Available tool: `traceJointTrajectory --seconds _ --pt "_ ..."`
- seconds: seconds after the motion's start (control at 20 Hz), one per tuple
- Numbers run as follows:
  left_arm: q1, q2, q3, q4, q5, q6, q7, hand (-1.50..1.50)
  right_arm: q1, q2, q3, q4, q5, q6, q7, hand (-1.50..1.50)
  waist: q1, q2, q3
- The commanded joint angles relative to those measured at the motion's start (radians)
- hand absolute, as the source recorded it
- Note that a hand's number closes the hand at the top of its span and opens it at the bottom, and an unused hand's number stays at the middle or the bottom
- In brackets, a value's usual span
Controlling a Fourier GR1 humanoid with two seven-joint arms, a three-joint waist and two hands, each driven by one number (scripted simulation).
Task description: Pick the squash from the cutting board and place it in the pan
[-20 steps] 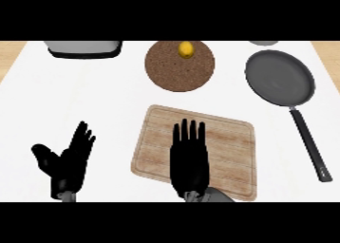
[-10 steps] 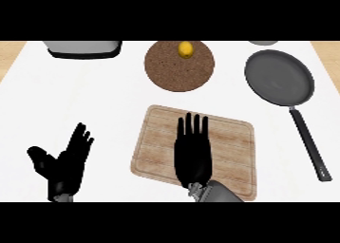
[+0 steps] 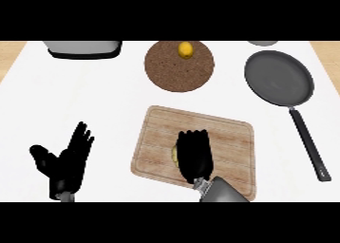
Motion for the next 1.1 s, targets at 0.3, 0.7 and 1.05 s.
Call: traceJointTrajectory --seconds 0.3,0.7,1.05 --pt "0.012 -0.015 -0.004 -0.035 -0.026 0.012 0.038 0.00 0.007 0.030 0.005 0.000 0.049 0.020 -0.015 1.50 0.001 0.003 0.001" --pt "-0.032 0.000 0.011 -0.032 -0.015 0.014 0.072 0.00 -0.050 0.031 -0.348 0.097 -0.280 -0.095 -0.252 1.50 0.006 0.008 0.003" --pt "0.009 -0.020 0.005 -0.012 -0.029 0.008 0.006 0.00 -0.075 0.017 -0.320 -0.021 -0.120 -0.364 -0.211 1.50 -0.009 0.000 0.001"
